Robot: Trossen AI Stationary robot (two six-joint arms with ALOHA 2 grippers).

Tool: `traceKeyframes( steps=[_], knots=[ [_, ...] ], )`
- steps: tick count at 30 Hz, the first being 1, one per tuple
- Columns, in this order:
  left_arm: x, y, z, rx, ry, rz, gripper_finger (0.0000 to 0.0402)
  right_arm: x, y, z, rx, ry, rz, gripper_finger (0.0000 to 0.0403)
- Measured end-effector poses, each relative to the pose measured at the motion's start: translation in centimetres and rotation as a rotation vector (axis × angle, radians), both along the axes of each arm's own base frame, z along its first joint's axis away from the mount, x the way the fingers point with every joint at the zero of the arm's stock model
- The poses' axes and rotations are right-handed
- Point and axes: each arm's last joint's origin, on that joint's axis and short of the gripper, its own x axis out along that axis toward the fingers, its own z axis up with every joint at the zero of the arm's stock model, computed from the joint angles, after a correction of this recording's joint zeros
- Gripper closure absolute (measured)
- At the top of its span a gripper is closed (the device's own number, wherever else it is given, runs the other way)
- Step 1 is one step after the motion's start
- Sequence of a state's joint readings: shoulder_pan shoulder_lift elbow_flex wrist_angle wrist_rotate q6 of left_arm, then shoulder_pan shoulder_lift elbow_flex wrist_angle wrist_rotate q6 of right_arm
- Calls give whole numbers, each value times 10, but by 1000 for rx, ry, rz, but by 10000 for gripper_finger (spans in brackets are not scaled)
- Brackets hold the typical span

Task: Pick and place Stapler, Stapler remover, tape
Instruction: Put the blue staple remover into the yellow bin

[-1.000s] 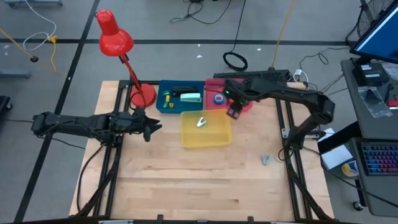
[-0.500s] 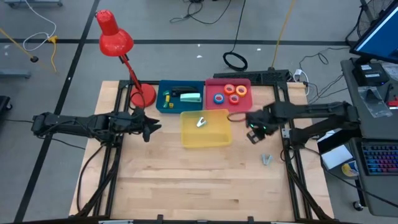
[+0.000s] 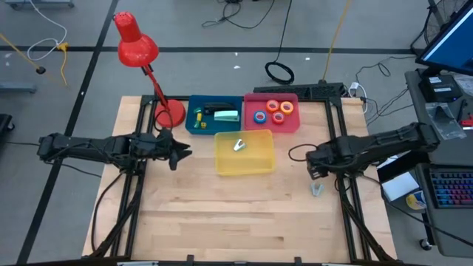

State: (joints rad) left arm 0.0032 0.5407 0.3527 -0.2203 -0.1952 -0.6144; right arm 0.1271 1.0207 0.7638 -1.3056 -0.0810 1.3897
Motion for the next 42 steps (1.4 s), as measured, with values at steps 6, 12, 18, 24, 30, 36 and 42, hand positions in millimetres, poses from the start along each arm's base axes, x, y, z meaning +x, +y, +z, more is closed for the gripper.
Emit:
traceKeyframes(
  steps=[6, 12, 18, 24, 30, 36, 42],
  knots=[
    [0, -2, 0, -14, 2, -37, 224, 0, 4, 2, 4, -23, -62, 238],
    [0, -4, 0, -15, 2, -60, 224, 3, 14, 3, -2, -58, -179, 237],
    [0, -5, 0, -8, 4, -71, 224, 19, 31, -5, 53, -268, -231, 242],
    [0, -5, -2, -8, 21, -71, 224, 16, 34, -26, -2, -271, -252, 243],
    [0, -5, -2, -8, 25, -71, 224, 12, 33, -36, -9, -247, -294, 243],
    [0, -5, -2, -8, 27, -71, 224, 7, 32, -45, 19, -193, -310, 243],
    [0, -5, -2, -5, 28, -72, 224, 4, 32, -50, 15, -179, -330, 243]
  ],
)
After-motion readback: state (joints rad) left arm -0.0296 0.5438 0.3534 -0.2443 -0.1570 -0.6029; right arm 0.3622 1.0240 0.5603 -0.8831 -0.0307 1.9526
